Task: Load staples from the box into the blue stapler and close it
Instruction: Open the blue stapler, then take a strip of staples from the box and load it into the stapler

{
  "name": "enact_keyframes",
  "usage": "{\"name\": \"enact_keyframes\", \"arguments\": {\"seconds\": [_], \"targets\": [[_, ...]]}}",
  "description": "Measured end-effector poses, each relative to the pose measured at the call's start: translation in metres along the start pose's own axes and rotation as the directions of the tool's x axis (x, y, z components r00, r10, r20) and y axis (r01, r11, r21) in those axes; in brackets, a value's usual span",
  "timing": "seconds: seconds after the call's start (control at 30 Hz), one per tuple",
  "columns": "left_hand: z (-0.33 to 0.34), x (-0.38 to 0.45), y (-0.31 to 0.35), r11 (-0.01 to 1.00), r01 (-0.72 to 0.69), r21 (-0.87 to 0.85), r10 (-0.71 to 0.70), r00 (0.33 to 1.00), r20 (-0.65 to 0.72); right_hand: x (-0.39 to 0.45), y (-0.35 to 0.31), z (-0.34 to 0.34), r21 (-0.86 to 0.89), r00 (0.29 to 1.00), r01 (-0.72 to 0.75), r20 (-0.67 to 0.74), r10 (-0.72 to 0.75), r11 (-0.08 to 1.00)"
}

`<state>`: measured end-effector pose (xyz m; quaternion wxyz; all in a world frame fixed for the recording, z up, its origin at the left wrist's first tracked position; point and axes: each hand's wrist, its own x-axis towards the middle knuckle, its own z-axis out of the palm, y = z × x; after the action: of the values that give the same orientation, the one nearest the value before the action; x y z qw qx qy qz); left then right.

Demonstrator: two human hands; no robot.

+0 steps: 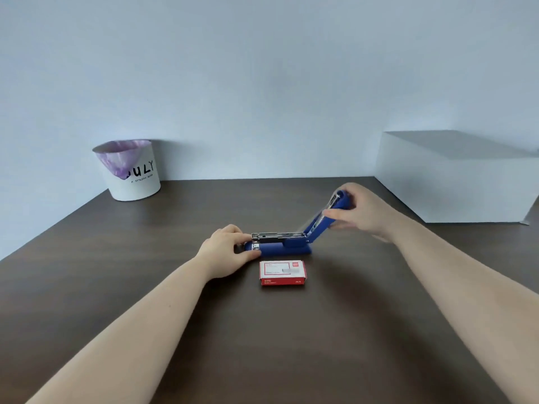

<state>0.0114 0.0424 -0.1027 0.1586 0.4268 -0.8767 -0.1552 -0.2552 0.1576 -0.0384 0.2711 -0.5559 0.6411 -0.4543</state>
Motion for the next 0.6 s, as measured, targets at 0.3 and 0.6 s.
{"name": "enact_keyframes", "arguments": {"seconds": [0.3,0.6], "targets": [[-0.002,-0.003,-0.006,0.998,0.004,-0.061,-0.003,1.0,0.025,-0.016,0.047,-0.007,-0.239,0.997,-0.054,0.047,0.067,0.97],[-0.016,-0.04,0.026,0.979,-0.162,-0.126,0.115,0.941,-0.318,-0.026,0.006,0.024,-0.399,0.93,0.12,-0.275,-0.244,0.909]]}}
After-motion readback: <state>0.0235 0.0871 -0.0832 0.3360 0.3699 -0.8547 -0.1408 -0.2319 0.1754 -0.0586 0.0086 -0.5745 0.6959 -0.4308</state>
